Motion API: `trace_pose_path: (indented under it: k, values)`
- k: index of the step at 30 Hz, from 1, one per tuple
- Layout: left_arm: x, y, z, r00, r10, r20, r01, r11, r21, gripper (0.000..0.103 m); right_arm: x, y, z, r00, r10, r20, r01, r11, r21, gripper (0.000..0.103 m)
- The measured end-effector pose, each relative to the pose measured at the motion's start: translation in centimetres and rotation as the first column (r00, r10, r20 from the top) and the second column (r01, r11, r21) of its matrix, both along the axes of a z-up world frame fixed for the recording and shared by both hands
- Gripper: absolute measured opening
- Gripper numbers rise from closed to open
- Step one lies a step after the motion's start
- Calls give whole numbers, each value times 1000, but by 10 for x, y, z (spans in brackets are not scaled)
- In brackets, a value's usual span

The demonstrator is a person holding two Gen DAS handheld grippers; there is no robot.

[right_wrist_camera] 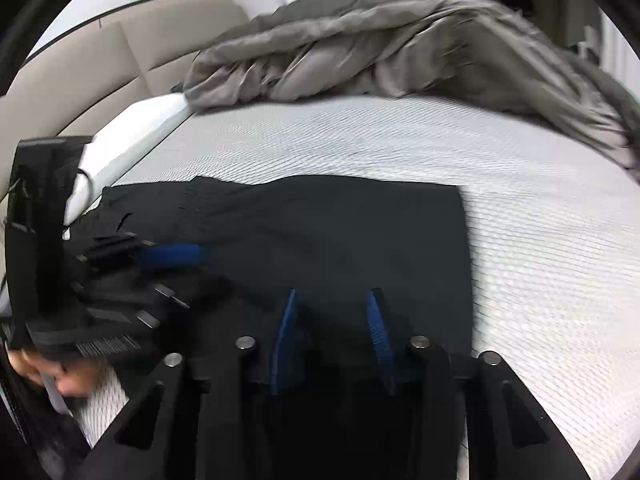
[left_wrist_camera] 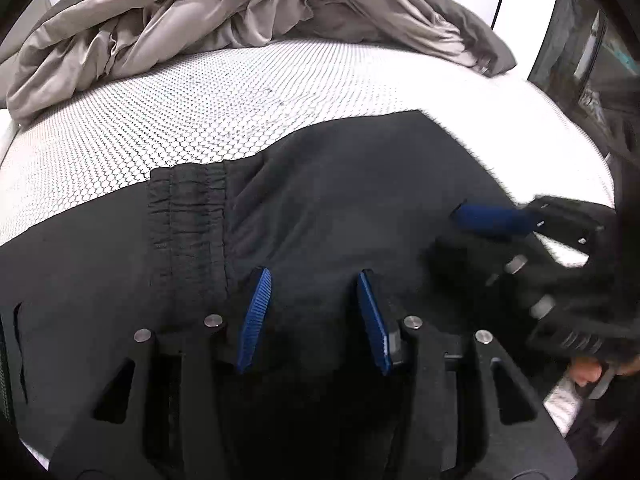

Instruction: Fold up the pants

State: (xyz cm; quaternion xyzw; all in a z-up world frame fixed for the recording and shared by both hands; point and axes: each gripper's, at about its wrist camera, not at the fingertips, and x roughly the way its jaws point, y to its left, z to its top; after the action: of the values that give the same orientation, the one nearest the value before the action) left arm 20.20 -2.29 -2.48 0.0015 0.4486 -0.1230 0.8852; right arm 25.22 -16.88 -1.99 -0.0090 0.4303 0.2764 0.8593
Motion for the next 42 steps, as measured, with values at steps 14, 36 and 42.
trace_pose_path:
  k: [14, 36, 42]
  values:
    - [-21, 20, 37, 998, 15, 68, -10, 998, -67, 42, -13, -68, 22, 974, -204, 97, 211, 975, -73, 41]
    - [8, 19, 25, 998, 58, 27, -58, 998, -6, 42, 23, -26, 5, 984, -162, 72, 170, 978, -118, 37]
    - [39, 21, 1, 995, 96, -16, -97, 995, -18, 42, 33, 24, 3, 997, -70, 11, 70, 997, -20, 39]
